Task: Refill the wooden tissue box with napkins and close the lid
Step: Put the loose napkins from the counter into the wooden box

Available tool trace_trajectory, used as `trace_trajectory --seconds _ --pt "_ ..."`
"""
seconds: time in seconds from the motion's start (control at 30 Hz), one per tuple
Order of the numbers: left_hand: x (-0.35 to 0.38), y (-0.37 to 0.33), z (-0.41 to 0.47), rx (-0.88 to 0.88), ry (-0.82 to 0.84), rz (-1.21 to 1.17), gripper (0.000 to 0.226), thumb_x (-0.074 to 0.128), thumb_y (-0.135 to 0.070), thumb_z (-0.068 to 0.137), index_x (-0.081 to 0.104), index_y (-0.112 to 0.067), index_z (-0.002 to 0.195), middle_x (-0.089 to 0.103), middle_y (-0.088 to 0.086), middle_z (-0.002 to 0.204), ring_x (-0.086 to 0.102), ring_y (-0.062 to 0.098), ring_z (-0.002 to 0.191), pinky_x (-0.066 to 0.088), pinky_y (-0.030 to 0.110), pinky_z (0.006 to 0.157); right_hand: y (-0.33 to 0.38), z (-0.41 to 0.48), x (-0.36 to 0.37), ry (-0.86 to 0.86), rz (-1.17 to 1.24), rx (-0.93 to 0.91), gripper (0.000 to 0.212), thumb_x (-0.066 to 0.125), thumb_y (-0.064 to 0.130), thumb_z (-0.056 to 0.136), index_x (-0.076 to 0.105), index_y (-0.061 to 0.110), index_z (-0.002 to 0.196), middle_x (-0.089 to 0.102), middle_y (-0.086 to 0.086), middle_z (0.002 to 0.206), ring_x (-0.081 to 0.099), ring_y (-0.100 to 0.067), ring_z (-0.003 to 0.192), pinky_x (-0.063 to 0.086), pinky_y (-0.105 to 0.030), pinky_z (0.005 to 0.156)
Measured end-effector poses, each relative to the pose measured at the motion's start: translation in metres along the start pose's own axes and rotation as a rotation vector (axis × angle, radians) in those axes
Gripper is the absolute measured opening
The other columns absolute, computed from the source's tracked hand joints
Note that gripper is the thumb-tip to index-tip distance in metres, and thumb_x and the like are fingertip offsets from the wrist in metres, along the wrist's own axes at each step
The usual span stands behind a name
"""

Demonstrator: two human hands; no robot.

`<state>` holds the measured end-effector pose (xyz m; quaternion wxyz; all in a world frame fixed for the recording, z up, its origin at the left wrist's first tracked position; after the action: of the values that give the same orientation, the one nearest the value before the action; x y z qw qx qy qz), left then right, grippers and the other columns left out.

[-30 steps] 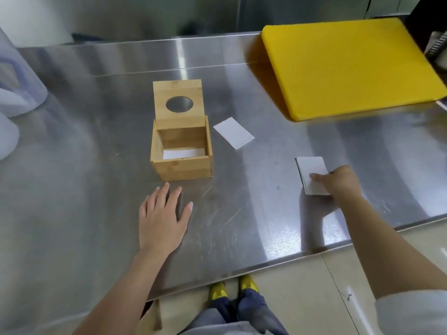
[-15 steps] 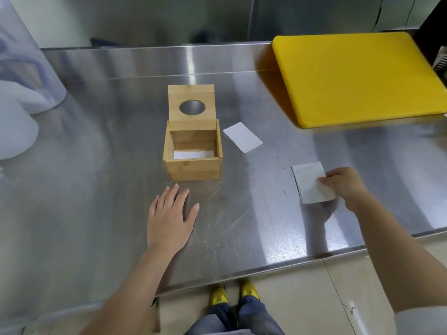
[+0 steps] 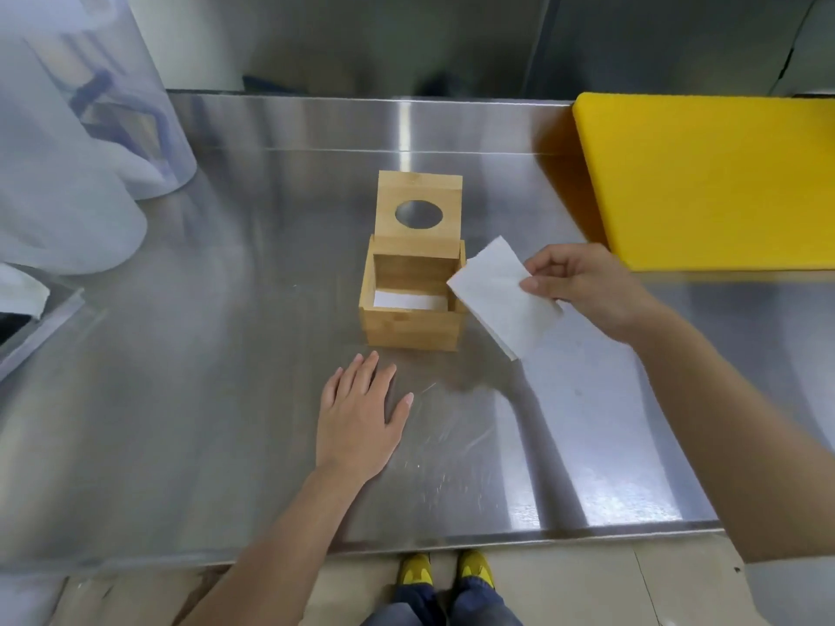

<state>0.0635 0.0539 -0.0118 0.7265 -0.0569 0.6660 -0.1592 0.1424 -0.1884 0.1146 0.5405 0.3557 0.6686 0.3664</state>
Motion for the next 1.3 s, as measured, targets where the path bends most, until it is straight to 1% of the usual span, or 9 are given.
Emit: trace_trajectory --seconds 0.2,0.33,0.43,0.6,0.8,0.97,1.1,1.2,1.3 --pt "-0.001 -0.001 0.0 0.007 -0.04 0.014 0.042 0.051 -0.042 0.088 0.057 -0.016 0.12 0.055 0.008 0.133 0.043 0.025 0.128 0.027 0.041 0.107 0.056 0.052 0.065 0.253 -0.179 -0.143 0.015 0.067 0.007 0.08 0.062 0.019 0.073 0.061 -0.007 0.079 0.052 -0.014 0.07 0.04 -0.023 0.065" --pt "0.0 0.0 0.001 0.021 -0.03 0.011 0.045 0.044 -0.045 0.09 0.054 -0.017 0.123 0.052 0.008 0.136 0.04 0.025 0.13 0.026 0.042 0.108 0.054 0.077 0.105 0.369 -0.603 -0.235 0.001 0.06 0.014 0.086 0.059 0.014 0.086 0.05 0.01 0.075 0.047 -0.011 0.071 0.035 -0.019 0.058" --pt "-0.001 -0.002 0.002 0.023 -0.048 0.01 0.043 0.048 -0.043 0.088 0.058 -0.015 0.118 0.055 0.01 0.132 0.046 0.027 0.125 0.033 0.044 0.104 0.044 0.085 0.127 0.409 -0.774 -0.286 0.004 0.056 0.013 0.088 0.055 0.014 0.085 0.051 0.003 0.082 0.046 -0.018 0.076 0.031 -0.019 0.055" --pt "0.0 -0.003 0.002 0.02 -0.09 0.025 0.04 0.048 -0.042 0.087 0.06 -0.015 0.113 0.058 0.01 0.128 0.049 0.027 0.122 0.038 0.043 0.101 0.027 0.091 0.142 0.394 -0.846 -0.254 0.008 0.052 0.011 0.089 0.053 0.017 0.084 0.055 -0.002 0.086 0.051 -0.021 0.079 0.038 -0.028 0.065" --pt "0.001 -0.001 0.002 0.021 -0.113 0.047 0.04 0.043 -0.044 0.087 0.059 -0.016 0.113 0.058 0.009 0.127 0.05 0.026 0.121 0.039 0.042 0.1 0.022 0.095 0.15 0.376 -0.939 -0.243 0.014 0.046 0.004 0.086 0.057 0.005 0.093 0.054 -0.008 0.083 0.05 -0.024 0.075 0.035 -0.029 0.059" --pt "0.002 0.0 0.002 0.019 -0.107 0.033 0.039 0.047 -0.043 0.088 0.058 -0.017 0.115 0.058 0.008 0.128 0.048 0.025 0.122 0.038 0.042 0.101 0.022 0.093 0.151 0.391 -0.971 -0.243 0.011 0.045 0.008 0.088 0.051 0.01 0.079 0.059 -0.009 0.08 0.054 -0.024 0.071 0.046 -0.034 0.062" --pt "0.001 0.0 0.002 0.015 -0.113 0.017 0.039 0.049 -0.041 0.087 0.059 -0.016 0.115 0.058 0.009 0.128 0.048 0.025 0.122 0.037 0.042 0.101 0.036 0.084 0.141 0.315 -0.887 -0.367 0.015 0.044 0.013 0.091 0.059 0.008 0.093 0.064 -0.011 0.093 0.057 -0.025 0.079 0.052 -0.04 0.072" --pt "0.001 0.0 0.002 0.009 -0.115 0.025 0.039 0.051 -0.04 0.086 0.058 -0.017 0.116 0.057 0.008 0.129 0.048 0.026 0.122 0.036 0.042 0.101 0.052 0.072 0.116 0.095 -0.728 -0.523 0.016 0.048 0.013 0.09 0.064 0.007 0.091 0.068 -0.01 0.091 0.059 -0.027 0.08 0.052 -0.04 0.069" --pt "0.002 0.0 0.003 0.01 -0.112 0.039 0.039 0.05 -0.041 0.087 0.058 -0.017 0.117 0.057 0.008 0.129 0.048 0.025 0.123 0.036 0.042 0.101 0.05 0.068 0.08 -0.139 -0.595 -0.5 0.016 0.051 0.012 0.089 0.066 0.006 0.091 0.07 -0.012 0.09 0.061 -0.028 0.081 0.053 -0.041 0.07"
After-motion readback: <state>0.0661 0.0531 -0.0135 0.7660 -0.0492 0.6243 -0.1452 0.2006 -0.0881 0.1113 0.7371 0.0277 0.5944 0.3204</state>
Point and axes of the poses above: each hand's wrist, its own z-axis towards the middle knuckle, its own x-axis out of the palm, y = z × x, the point moved 6 cm from there along z, towards the middle knuckle
